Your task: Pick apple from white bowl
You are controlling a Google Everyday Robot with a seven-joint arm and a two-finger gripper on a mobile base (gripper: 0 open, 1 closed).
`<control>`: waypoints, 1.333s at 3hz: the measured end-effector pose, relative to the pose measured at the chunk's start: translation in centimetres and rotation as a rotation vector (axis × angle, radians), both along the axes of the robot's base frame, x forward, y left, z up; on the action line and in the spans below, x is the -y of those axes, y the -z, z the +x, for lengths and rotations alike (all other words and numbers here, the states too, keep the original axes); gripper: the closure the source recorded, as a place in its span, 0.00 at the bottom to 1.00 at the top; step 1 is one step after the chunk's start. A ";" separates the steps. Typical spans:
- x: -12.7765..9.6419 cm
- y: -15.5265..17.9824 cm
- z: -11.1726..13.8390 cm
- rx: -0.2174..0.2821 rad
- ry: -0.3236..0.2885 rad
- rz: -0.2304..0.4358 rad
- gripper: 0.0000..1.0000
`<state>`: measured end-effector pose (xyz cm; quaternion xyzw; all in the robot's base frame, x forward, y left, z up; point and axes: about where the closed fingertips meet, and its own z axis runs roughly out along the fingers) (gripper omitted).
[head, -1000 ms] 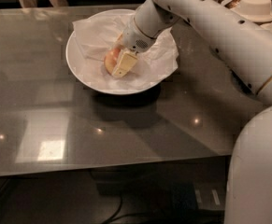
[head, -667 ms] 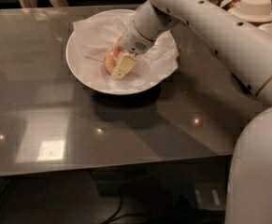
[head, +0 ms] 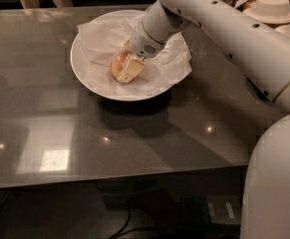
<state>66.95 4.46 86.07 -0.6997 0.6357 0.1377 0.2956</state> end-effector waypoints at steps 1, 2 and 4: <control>0.0 0.0 0.0 0.000 0.000 0.000 0.99; 0.6 -2.3 -0.1 0.039 -0.003 0.081 1.00; 3.4 -7.8 -2.6 0.117 0.015 0.291 1.00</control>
Offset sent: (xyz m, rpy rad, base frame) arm -0.0035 -0.0210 0.0639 0.2059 -0.1064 -0.0002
